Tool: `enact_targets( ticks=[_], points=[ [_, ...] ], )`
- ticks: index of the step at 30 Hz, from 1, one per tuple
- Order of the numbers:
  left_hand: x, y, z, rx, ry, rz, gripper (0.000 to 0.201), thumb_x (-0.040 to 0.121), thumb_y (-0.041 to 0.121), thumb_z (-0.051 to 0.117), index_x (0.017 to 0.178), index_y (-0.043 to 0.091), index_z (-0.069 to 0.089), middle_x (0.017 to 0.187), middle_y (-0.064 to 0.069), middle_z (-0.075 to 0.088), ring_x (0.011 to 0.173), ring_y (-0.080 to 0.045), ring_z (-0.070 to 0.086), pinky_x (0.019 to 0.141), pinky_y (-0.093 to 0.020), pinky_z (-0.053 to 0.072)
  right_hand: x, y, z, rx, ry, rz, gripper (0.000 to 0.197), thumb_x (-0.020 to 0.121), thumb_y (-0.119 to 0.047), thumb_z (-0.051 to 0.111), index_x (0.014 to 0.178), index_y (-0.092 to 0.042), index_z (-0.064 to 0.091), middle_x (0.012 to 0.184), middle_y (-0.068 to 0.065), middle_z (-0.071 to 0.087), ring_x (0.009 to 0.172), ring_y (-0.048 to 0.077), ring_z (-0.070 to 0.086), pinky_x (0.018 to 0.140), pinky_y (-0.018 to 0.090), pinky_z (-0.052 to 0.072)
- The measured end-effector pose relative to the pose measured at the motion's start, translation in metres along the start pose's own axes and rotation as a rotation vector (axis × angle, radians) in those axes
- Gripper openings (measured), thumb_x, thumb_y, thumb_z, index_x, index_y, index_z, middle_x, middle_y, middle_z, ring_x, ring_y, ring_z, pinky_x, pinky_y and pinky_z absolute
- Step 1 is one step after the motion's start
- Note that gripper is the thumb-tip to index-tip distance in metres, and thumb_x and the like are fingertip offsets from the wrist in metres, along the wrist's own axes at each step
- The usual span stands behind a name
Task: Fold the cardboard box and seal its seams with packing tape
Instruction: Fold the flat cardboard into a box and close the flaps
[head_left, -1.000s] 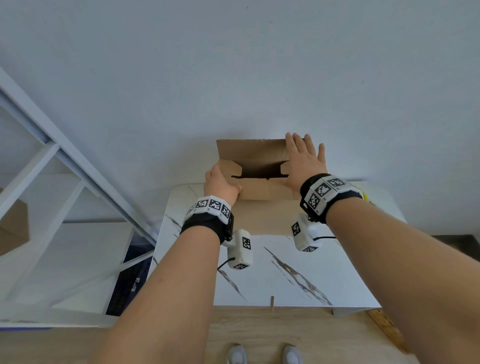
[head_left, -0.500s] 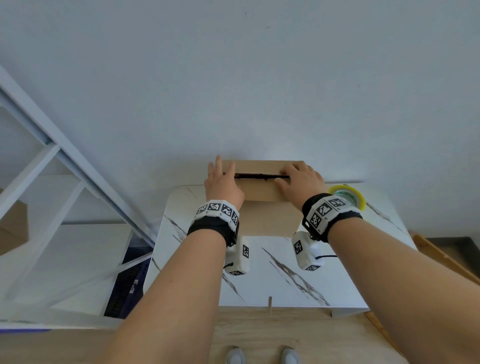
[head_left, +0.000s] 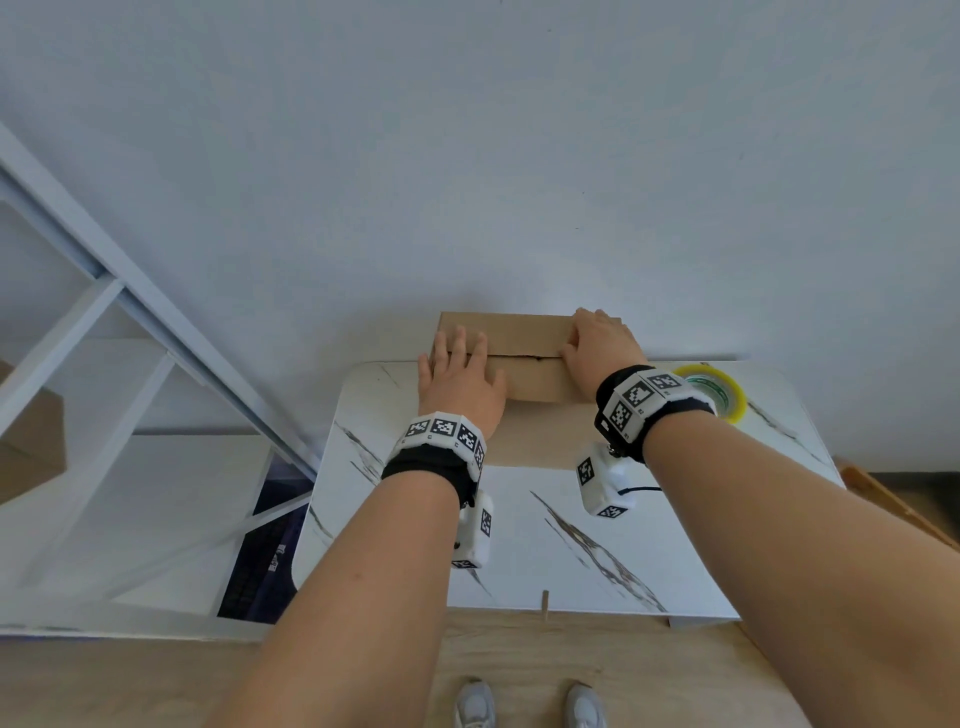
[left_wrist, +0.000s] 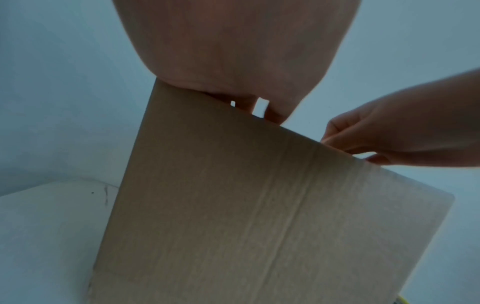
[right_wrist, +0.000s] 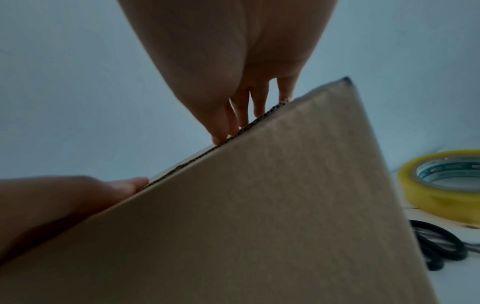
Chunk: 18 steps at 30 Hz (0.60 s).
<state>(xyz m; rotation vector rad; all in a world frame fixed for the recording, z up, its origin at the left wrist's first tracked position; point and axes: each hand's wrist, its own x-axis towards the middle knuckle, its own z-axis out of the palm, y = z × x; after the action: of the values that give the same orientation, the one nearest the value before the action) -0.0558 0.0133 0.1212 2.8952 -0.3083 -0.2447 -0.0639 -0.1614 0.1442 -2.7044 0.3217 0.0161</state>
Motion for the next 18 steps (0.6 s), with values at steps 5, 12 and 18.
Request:
enact_targets(
  ticks=[5, 12, 18],
  points=[
    [0.001, -0.001, 0.003, 0.029, 0.015, 0.01, 0.067, 0.096, 0.056, 0.024, 0.154, 0.028, 0.005, 0.162, 0.001, -0.009, 0.148, -0.019, -0.016, 0.12, -0.042, -0.01, 0.013, -0.003, 0.001, -0.036, -0.113, 0.03, 0.056, 0.092, -0.015, 0.04, 0.146, -0.026, 0.031, 0.154, 0.0, 0.031, 0.146, 0.022, 0.016, 0.12, 0.049, 0.003],
    [0.001, -0.011, 0.005, 0.132, 0.163, 0.027, 0.067, 0.097, 0.056, 0.021, 0.153, 0.027, 0.002, 0.161, 0.0, -0.009, 0.149, -0.02, -0.012, 0.12, -0.044, -0.008, 0.003, 0.001, -0.012, -0.126, -0.111, 0.113, 0.054, 0.086, -0.037, 0.051, 0.138, -0.025, 0.046, 0.138, 0.004, 0.045, 0.132, 0.026, 0.035, 0.108, 0.042, 0.027],
    [-0.011, 0.013, 0.001, -0.447, 0.174, -0.261, 0.077, 0.095, 0.046, 0.043, 0.153, 0.021, 0.0, 0.16, -0.015, 0.001, 0.142, -0.035, 0.026, 0.113, -0.042, 0.029, -0.019, 0.003, -0.011, 0.112, -0.178, 0.25, 0.074, 0.073, -0.053, 0.06, 0.14, -0.028, 0.044, 0.14, 0.005, 0.044, 0.13, 0.026, 0.042, 0.102, 0.042, 0.042]
  ],
)
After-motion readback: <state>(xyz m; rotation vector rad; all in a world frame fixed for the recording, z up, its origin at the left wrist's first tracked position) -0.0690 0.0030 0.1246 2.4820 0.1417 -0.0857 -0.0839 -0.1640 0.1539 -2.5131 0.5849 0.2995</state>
